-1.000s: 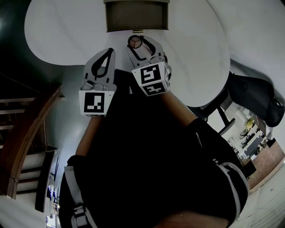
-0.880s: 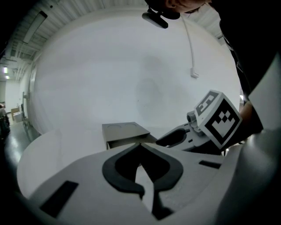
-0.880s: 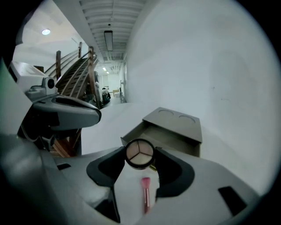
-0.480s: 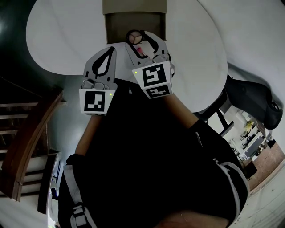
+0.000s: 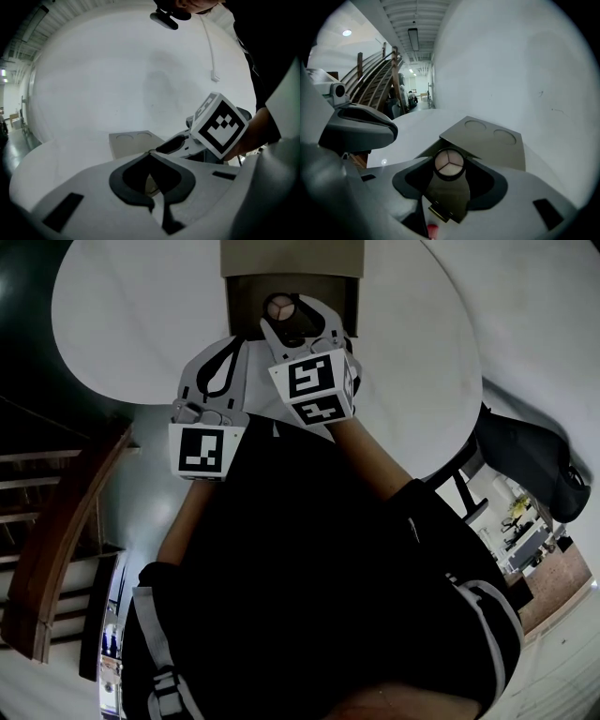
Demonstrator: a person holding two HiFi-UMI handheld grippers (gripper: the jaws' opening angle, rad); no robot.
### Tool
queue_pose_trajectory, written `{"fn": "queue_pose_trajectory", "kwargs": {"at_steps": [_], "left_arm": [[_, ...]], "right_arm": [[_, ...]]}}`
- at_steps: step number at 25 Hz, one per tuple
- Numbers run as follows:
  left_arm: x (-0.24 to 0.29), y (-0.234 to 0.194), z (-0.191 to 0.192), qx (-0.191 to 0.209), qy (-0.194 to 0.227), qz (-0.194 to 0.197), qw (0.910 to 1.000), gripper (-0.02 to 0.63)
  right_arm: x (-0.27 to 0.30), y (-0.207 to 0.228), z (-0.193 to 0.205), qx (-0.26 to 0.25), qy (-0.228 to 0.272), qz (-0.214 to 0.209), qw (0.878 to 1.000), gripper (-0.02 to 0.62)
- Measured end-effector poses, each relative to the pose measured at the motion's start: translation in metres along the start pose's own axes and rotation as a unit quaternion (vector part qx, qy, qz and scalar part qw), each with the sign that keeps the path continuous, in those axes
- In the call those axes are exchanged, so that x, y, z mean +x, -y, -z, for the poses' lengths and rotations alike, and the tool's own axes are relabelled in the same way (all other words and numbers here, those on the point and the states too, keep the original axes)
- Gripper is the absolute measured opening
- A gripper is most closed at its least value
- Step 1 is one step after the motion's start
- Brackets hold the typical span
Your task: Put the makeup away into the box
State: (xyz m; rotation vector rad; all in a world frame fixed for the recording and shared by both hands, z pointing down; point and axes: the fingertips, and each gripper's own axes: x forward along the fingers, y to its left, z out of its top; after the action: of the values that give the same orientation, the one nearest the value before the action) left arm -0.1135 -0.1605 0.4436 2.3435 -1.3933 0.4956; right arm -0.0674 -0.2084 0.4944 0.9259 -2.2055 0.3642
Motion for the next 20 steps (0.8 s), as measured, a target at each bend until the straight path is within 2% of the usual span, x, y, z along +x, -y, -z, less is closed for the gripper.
{"fn": "queue_pose_trajectory", "kwargs": {"at_steps": [9,20], "left_arm": [[0.007,-0.007,0.009,-0.009,-0.014,-0.002,0.9999,0.008],[0.004,-0.009,0.009,-0.013,-0.013,-0.003,0.9998,0.008]], "right_arm": [[0.041,-0.005,0.022,-0.015,-0.049,-0.021,0.998,0.232],[0.051,-0.011,0.031,-0.038,-0.085,-0.024,0.995,0.233]]}}
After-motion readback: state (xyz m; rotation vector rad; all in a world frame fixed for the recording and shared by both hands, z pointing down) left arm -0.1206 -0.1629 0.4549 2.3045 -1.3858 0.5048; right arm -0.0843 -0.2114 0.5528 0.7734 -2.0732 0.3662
